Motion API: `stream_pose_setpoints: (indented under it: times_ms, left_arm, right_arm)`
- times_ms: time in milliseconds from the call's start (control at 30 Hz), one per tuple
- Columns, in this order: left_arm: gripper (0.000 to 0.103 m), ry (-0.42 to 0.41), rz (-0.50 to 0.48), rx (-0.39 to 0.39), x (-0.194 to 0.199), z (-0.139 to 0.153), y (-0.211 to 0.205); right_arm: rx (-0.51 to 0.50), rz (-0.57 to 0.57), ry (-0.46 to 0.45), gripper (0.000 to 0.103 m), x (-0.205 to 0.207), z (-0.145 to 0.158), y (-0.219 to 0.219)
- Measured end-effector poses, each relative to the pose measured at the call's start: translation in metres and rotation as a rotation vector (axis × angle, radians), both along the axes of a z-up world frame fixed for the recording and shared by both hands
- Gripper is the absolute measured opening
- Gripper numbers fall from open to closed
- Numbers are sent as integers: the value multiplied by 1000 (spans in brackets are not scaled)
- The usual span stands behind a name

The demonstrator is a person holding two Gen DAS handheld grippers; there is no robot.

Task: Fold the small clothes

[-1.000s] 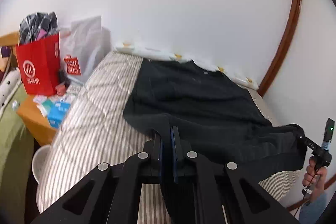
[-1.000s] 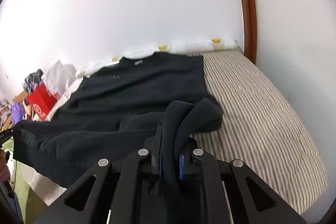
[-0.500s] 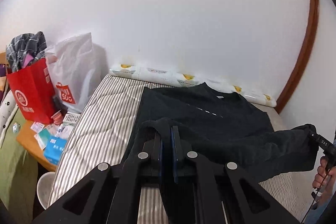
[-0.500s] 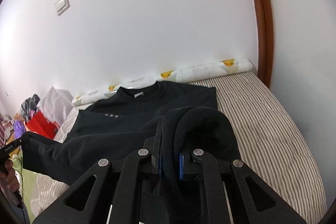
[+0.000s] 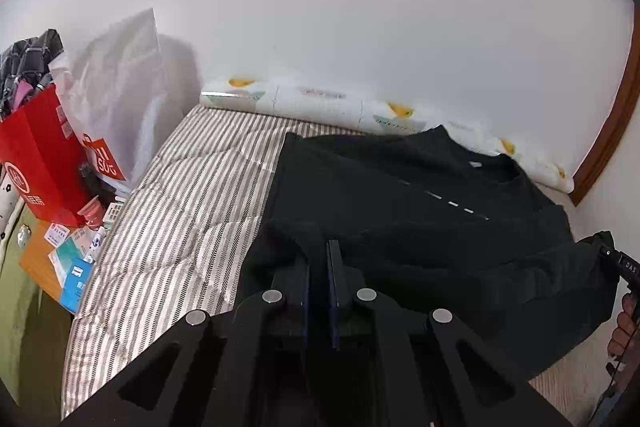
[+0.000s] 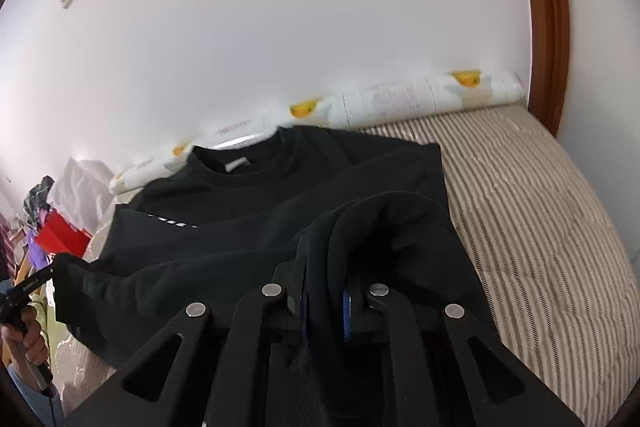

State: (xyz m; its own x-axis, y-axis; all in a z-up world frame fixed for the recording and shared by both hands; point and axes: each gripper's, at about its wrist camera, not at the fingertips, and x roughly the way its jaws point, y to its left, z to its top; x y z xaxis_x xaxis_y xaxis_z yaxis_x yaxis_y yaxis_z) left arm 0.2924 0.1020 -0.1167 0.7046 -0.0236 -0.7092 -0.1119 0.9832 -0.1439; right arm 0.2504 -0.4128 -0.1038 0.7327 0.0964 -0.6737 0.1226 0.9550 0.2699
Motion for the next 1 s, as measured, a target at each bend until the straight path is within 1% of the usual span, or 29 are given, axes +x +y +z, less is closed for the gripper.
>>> stream_pose_setpoints:
  times_ms: [167, 300, 400, 433, 467, 533, 567, 667, 733, 767, 833, 900, 1000]
  left_arm:
    - [8, 16, -9, 22, 10, -8, -4]
    - [9, 25, -8, 26, 13, -12, -4]
    - [10, 37, -14, 23, 14, -13, -4]
    - [10, 37, -18, 24, 13, -12, -4]
    - [10, 34, -19, 26, 12, -11, -4]
    - [10, 38, -20, 23, 11, -9, -5]
    - [11, 40, -22, 19, 10, -8, -5]
    - [20, 49, -29, 2, 4, -3, -5]
    - [30, 48, -38, -24, -4, 0, -4]
    - [32, 44, -40, -35, -10, 1, -3]
    - [40, 43, -50, -47, -20, 2, -3]
    - [44, 55, -66, -52, -32, -1, -3]
    - [45, 69, -77, -56, -50, -6, -2]
  right_arm:
    - [7, -2, 45, 12, 16, -19, -4]
    - [10, -4, 81, 14, 20, -26, -5]
    - [17, 3, 98, 21, 17, -25, -7]
    - [15, 5, 102, 24, 14, -23, -7]
    - [2, 3, 104, 27, 10, -20, -7]
    - [-39, -6, 105, 40, 1, -13, -6]
    - [-59, -9, 98, 41, -5, -8, -5]
    - [-90, -24, 91, 44, -25, 5, -7]
    - [-94, -43, 94, 44, -36, 10, -9]
    - [-91, -52, 95, 45, -46, 12, -10]
    - [-96, -52, 103, 47, -58, 13, -9]
    - [-113, -49, 116, 49, -72, 8, -6]
    - [-111, -62, 165, 50, -86, -8, -6]
